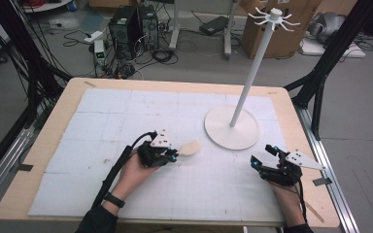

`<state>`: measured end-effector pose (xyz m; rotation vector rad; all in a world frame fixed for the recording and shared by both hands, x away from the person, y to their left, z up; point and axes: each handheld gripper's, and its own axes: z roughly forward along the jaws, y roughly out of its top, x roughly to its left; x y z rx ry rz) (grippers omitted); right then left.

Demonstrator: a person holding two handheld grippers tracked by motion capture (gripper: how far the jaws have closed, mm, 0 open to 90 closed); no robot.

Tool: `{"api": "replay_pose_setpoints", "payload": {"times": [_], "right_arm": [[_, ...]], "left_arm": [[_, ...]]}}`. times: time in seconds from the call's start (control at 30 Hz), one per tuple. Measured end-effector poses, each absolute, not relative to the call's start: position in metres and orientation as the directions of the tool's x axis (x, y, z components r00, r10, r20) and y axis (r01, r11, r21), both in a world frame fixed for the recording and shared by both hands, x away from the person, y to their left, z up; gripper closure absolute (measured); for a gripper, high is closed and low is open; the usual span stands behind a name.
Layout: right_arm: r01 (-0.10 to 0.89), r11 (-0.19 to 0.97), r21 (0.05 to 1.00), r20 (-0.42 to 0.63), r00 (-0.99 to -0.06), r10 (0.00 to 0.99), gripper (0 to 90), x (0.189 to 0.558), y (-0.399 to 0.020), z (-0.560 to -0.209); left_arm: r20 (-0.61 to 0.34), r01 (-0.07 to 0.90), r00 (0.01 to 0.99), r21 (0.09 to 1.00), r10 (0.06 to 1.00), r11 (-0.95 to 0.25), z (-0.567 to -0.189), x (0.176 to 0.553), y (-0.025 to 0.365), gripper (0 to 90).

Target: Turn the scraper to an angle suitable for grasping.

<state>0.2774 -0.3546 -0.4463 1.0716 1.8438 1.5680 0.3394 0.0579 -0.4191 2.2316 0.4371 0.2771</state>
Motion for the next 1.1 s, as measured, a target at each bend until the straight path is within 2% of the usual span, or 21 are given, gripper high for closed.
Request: {"api": "replay_pose_setpoints", "payload": {"times": [0.33,0.63,0.8,0.97,1.0,1.03,1.1], "right_arm": [[0.234,-0.003,0.972,0.128,-0.521,0.844,18.9,0.275,-0.360,-0.445],[0.219,-0.020,0.976,0.129,-0.497,0.858,20.8,0.271,-0.364,-0.444],[0.219,-0.014,0.976,0.125,-0.503,0.855,21.2,0.271,-0.363,-0.445],[0.227,-0.013,0.974,0.130,-0.510,0.851,21.3,0.271,-0.362,-0.445],[0.221,-0.009,0.975,0.124,-0.513,0.849,21.2,0.272,-0.363,-0.445],[0.222,-0.008,0.975,0.124,-0.514,0.848,21.2,0.272,-0.363,-0.445],[0.222,-0.009,0.975,0.127,-0.522,0.843,21.2,0.273,-0.362,-0.445]], "left_arm": [[0.084,-0.004,0.993,0.738,0.086,-0.675,-0.415,0.350,-0.036,81.4],[0.073,-0.119,0.993,0.700,-0.095,-0.704,-0.424,0.352,-0.112,81.3],[0.067,-0.144,0.989,0.692,-0.135,-0.708,-0.436,0.349,-0.131,81.2],[0.027,-0.089,0.995,0.700,-0.098,-0.709,-0.435,0.352,-0.127,79.4],[0.012,-0.060,0.997,0.713,-0.073,-0.699,-0.433,0.352,-0.123,75.8],[0.005,-0.042,0.998,0.728,-0.056,-0.685,-0.430,0.352,-0.118,66.6],[0.023,-0.028,1.000,0.751,-0.016,-0.660,-0.423,0.351,-0.101,55.3]]}}
